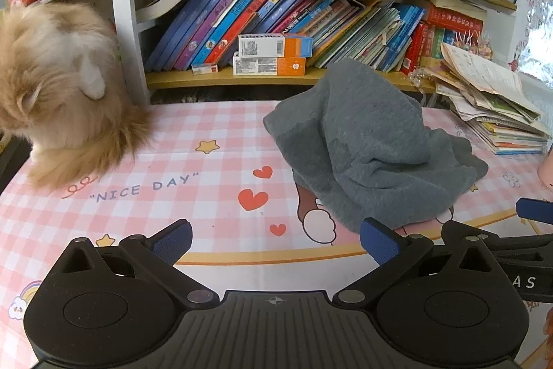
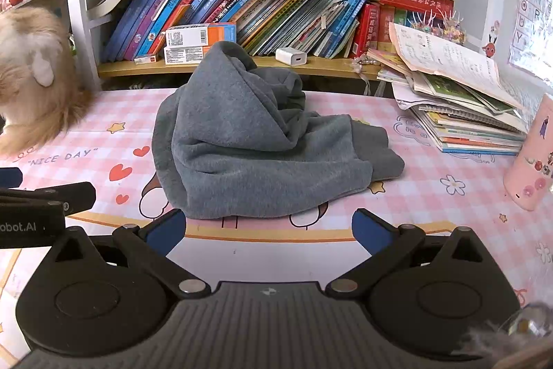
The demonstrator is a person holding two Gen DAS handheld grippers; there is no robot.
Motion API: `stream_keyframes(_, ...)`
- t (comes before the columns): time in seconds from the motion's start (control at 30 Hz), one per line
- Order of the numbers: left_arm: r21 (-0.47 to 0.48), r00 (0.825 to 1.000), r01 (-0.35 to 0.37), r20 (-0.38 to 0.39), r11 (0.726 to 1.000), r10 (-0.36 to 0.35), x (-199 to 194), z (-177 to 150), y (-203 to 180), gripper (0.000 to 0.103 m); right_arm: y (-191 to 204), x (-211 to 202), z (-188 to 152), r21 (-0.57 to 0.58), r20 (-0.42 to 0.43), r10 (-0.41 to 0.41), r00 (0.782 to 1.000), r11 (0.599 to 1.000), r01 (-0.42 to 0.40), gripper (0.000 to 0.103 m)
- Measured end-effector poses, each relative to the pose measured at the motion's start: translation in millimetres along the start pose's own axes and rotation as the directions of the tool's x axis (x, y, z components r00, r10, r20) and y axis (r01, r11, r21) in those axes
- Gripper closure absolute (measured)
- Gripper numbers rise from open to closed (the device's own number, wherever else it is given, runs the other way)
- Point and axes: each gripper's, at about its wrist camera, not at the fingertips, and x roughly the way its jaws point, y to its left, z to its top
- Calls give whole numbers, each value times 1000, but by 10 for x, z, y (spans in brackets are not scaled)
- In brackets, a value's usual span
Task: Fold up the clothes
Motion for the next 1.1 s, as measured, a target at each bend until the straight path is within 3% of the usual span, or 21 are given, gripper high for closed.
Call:
stream_keyframes(0.27,36,999,-28,-41,999,29,67,12,-41,0,-3,47,23,3,-2,-5,1000,1000,5,0)
stream_keyframes(0.83,0,998,-41,-54,999,41,130,15,18,0,30,99,62,-38,-13,40,999,998,-40,0)
stream_keyframes(1.1,7,998,-12,-58,1000,12,142,24,9,0,13,138,52,-33,-21,3,1000,999,-4,0)
